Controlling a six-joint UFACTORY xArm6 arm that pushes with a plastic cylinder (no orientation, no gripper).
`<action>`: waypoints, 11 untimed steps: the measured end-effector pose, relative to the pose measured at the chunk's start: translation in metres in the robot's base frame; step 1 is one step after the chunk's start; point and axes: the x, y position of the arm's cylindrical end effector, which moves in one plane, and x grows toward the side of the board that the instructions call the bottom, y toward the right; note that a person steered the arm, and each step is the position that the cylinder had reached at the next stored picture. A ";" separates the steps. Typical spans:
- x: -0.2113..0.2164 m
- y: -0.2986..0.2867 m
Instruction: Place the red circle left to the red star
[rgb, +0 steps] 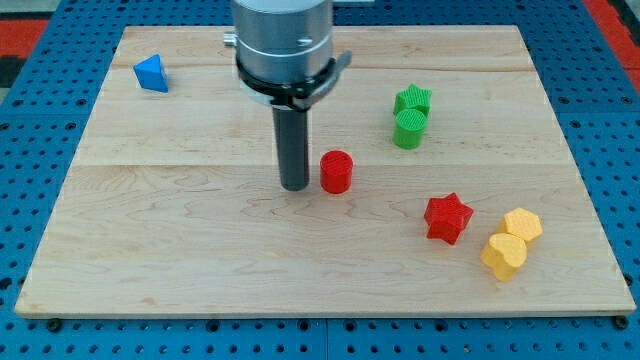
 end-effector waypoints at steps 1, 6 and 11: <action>-0.003 -0.009; -0.021 0.040; 0.051 0.084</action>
